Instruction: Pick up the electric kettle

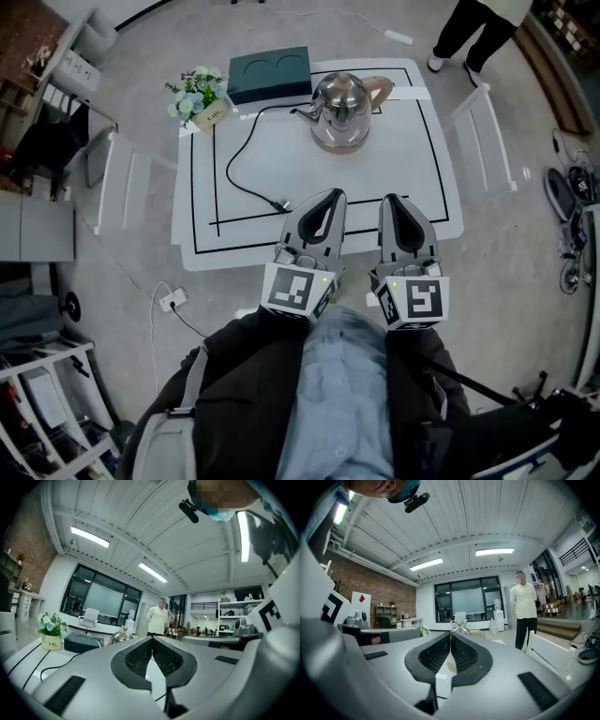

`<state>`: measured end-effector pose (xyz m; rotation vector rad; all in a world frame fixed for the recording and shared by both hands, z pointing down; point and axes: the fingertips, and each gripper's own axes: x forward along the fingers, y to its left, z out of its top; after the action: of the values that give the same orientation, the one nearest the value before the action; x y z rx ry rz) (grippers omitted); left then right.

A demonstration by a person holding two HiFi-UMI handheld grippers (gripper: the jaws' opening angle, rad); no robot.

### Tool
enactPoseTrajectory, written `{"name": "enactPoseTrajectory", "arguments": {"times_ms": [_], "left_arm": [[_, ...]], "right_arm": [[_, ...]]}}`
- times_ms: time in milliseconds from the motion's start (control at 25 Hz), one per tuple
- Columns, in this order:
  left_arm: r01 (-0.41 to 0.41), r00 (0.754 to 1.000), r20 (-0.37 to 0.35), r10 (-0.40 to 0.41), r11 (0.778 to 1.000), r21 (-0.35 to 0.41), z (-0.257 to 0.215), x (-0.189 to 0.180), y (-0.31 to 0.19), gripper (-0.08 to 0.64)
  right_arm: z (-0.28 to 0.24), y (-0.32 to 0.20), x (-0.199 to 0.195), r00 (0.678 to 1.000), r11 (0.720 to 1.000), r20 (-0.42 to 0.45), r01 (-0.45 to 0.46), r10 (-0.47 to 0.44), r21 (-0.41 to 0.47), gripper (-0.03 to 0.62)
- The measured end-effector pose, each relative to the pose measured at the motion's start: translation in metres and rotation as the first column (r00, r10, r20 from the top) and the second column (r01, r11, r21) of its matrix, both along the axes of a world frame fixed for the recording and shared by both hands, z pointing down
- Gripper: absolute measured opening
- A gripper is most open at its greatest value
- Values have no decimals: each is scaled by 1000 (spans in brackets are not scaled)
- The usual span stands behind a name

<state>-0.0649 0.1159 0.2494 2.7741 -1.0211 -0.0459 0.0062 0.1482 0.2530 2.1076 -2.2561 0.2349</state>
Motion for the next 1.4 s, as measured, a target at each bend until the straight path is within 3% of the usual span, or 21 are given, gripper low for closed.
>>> {"name": "enactPoseTrajectory", "arguments": {"times_ms": [480, 720, 1120, 1400], "left_arm": [[-22, 999, -38, 23, 999, 30, -16, 17, -28, 11], [-3, 999, -34, 4, 999, 37, -19, 34, -43, 11], [125, 992, 11, -125, 992, 5, -8, 51, -86, 11], [239, 971, 31, -237, 970, -53, 15, 47, -110, 11]], "right_arm": [[-18, -24, 19, 999, 999, -26, -43, 44, 25, 18], [-20, -41, 37, 999, 999, -27, -18, 19, 34, 18], [-8, -98, 59, 993, 993, -9, 119, -119, 7, 18], [13, -131, 69, 982, 981, 11, 187, -187, -54, 18]]}}
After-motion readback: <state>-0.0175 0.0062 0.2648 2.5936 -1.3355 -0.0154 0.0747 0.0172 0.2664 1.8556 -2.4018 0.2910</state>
